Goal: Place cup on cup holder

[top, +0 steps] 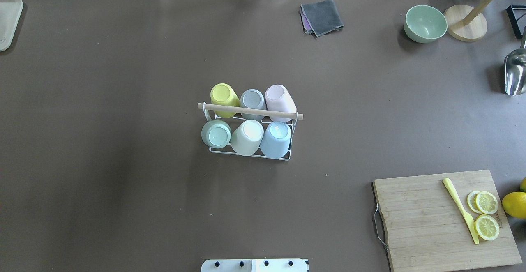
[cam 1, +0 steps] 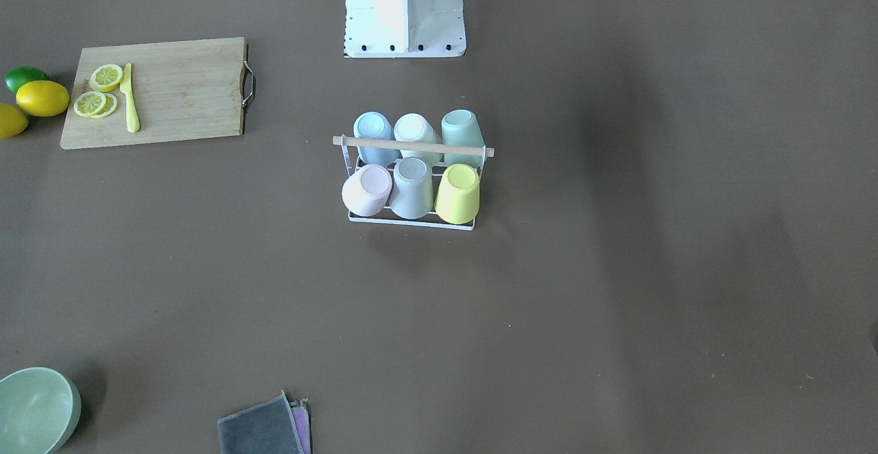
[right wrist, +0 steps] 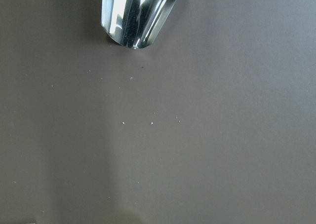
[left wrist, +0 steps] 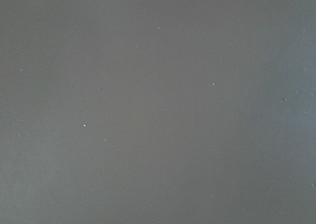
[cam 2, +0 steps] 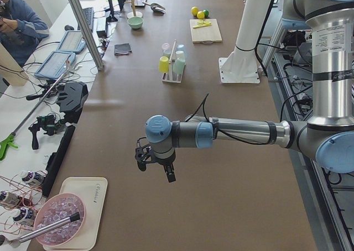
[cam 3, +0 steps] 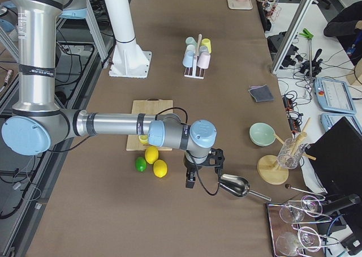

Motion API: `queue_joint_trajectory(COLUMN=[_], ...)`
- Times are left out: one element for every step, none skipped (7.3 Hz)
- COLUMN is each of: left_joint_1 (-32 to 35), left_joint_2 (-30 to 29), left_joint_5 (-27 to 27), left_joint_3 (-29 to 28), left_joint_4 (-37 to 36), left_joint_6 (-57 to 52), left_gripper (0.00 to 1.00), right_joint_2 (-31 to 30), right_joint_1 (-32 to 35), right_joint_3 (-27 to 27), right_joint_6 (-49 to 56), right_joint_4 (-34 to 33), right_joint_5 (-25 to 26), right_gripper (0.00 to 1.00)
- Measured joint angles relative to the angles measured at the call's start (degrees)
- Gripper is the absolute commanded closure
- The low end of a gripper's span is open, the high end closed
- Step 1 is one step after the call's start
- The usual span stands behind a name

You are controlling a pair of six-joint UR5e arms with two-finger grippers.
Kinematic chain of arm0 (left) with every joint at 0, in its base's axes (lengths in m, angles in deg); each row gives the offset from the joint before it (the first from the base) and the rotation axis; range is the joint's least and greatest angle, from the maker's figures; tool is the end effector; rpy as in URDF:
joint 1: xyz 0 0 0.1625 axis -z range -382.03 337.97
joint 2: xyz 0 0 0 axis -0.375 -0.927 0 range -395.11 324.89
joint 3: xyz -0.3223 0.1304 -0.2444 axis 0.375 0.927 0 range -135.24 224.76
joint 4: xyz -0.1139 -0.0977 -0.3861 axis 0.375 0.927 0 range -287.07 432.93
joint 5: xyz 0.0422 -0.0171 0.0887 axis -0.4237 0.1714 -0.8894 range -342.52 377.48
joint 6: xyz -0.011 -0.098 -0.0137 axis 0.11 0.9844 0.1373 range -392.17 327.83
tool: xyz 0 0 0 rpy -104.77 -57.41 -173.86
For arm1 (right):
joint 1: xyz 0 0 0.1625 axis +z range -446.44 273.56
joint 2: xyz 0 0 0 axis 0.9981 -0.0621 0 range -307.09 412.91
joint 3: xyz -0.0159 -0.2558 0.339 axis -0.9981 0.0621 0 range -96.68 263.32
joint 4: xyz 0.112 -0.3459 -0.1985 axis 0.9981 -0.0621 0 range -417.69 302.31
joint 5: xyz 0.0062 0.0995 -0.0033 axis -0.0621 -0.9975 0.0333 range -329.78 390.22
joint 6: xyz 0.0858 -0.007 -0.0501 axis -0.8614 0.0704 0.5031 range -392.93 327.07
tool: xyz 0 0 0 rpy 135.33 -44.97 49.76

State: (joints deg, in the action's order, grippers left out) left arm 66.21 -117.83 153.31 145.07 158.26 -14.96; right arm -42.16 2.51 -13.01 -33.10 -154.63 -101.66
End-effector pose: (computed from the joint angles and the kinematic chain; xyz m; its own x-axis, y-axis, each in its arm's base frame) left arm -0.0484 -0.4372 0.6356 0.6750 -0.2946 -0.6765 0.1767 0.9547 -0.2395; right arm 0.0586 -0.4476 0.6609 0.7456 0.0556 0.6641 0.0159 0.9947 -0.1011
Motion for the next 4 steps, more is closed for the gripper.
queue_joint_trajectory(left_joint_1=[0.0,0.0,0.0,0.0], left_joint_2=[0.26,0.69,1.06,1.25], left_joint_5=[0.15,0.27,0.3,0.23], left_joint_3=[0.13,0.04,-0.16,-0.32], left_joint_4=[0.18,0.29,0.39,0.45], left_joint_6=[-0.87,-3.39,-6.41,-8.93], left_gripper=[0.02,0.02,0.02,0.02], right_joint_2=[0.02,0.02,0.04,0.05], right_joint_1=[0.0,0.0,0.0,0.0], right_joint_3=[0.0,0.0,0.0,0.0], right_joint_6=[-0.02,-0.04,-0.02,-0.01], right_joint_4=[-0.02,-0.05,-0.06,-0.03], right_joint_5=[-0.04,-0.07,-0.04,0.01], right_gripper=[0.0,0.0,0.0,0.0])
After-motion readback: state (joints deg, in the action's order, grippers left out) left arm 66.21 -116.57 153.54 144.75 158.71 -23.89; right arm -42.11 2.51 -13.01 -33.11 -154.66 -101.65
